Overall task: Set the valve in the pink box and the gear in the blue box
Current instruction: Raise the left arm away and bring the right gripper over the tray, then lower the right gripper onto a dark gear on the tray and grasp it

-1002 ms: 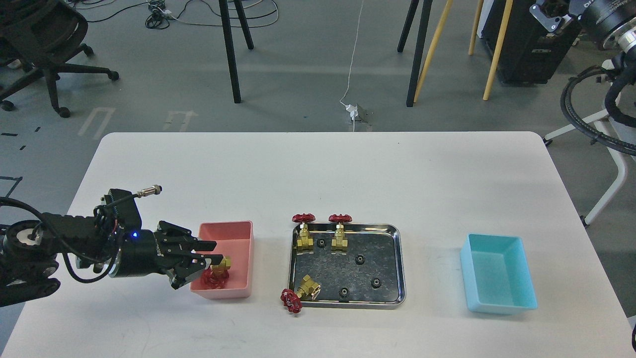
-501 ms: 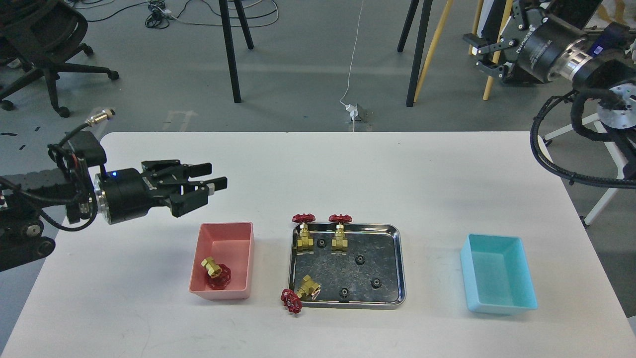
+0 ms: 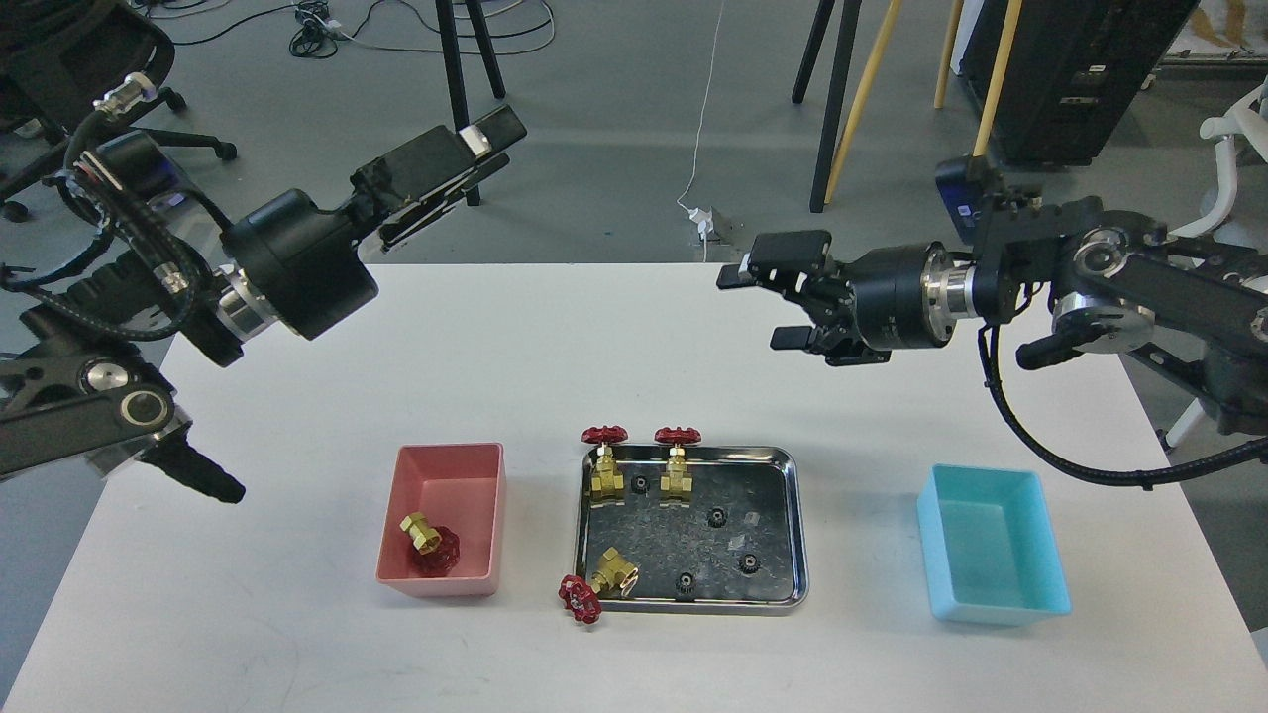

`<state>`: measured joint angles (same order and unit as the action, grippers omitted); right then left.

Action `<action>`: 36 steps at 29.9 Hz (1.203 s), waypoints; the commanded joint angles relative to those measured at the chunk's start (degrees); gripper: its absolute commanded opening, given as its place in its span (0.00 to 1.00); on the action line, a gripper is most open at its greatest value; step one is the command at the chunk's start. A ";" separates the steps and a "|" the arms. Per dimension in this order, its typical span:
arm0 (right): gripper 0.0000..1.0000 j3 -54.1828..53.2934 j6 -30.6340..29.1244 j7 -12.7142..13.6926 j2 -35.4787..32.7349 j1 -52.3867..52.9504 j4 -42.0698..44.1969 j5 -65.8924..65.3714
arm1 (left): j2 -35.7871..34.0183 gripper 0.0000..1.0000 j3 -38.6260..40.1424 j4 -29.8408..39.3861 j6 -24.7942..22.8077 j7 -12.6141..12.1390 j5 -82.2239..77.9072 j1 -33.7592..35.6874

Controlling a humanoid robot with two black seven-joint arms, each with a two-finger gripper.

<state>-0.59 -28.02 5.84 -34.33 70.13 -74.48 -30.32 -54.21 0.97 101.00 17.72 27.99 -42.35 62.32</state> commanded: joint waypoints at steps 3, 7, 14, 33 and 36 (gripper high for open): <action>0.99 15.33 0.02 1.62 1.89 10.71 -6.55 -2.99 | 4.02 0.65 6.93 0.16 0.21 0.01 0.24 0.00; 0.99 21.67 0.02 4.69 6.63 14.77 -6.38 -3.08 | 5.96 0.71 9.05 -0.10 -0.23 0.01 1.74 0.00; 0.87 28.79 0.02 8.66 19.55 15.56 -2.70 -4.22 | 7.63 0.81 8.70 -1.94 -0.23 0.01 2.09 -2.81; 0.55 37.94 0.02 12.79 31.08 16.09 3.03 -5.98 | 8.60 0.86 8.26 -3.44 -1.37 0.01 2.00 -4.92; 0.55 38.21 0.02 13.14 31.08 15.92 2.94 -5.98 | 8.60 0.87 8.26 -3.44 -1.37 0.01 1.92 -5.45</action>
<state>37.28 -27.99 18.80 -3.27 86.30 -71.45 -36.25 -45.62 9.23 97.58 16.35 28.00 -40.39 57.33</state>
